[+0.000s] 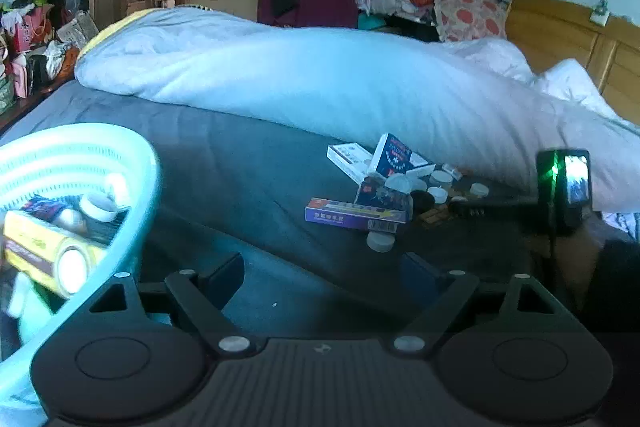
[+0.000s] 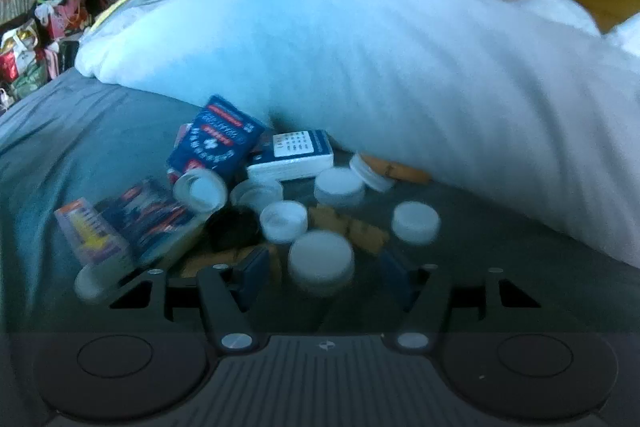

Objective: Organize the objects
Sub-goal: 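Move both open grippers back to the medicine pile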

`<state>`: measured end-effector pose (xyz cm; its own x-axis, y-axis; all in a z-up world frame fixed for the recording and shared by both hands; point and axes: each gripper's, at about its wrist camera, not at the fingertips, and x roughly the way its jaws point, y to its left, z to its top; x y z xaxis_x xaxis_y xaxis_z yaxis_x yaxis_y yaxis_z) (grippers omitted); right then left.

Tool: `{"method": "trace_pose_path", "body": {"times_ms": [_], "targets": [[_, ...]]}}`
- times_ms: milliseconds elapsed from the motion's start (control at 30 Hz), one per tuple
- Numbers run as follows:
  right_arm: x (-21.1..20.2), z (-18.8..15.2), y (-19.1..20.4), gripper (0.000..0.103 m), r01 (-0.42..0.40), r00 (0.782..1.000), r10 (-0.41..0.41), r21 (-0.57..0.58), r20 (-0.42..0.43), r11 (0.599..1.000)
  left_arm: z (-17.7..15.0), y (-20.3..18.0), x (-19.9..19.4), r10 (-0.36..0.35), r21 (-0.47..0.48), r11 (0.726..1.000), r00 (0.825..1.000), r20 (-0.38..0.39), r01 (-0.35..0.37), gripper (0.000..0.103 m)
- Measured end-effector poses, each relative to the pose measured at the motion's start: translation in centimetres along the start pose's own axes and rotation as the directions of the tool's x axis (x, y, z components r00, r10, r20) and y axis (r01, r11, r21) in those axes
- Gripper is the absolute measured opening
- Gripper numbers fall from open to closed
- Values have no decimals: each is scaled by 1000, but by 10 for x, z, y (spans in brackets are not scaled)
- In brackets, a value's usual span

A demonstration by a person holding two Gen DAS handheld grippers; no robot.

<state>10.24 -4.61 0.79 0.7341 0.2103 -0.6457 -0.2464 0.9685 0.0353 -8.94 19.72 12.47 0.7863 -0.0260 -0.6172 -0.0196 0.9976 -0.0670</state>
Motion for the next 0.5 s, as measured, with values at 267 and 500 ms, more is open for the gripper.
{"method": "trace_pose_path", "body": {"times_ms": [267, 500], "targets": [[-14, -21, -4, 39, -84, 996, 84, -8, 35, 996, -1, -33, 82, -65, 53, 996, 997, -42, 68, 82], [-84, -77, -20, 40, -144, 989, 137, 134, 57, 980, -7, -59, 182, -67, 86, 993, 990, -124, 78, 72]]}}
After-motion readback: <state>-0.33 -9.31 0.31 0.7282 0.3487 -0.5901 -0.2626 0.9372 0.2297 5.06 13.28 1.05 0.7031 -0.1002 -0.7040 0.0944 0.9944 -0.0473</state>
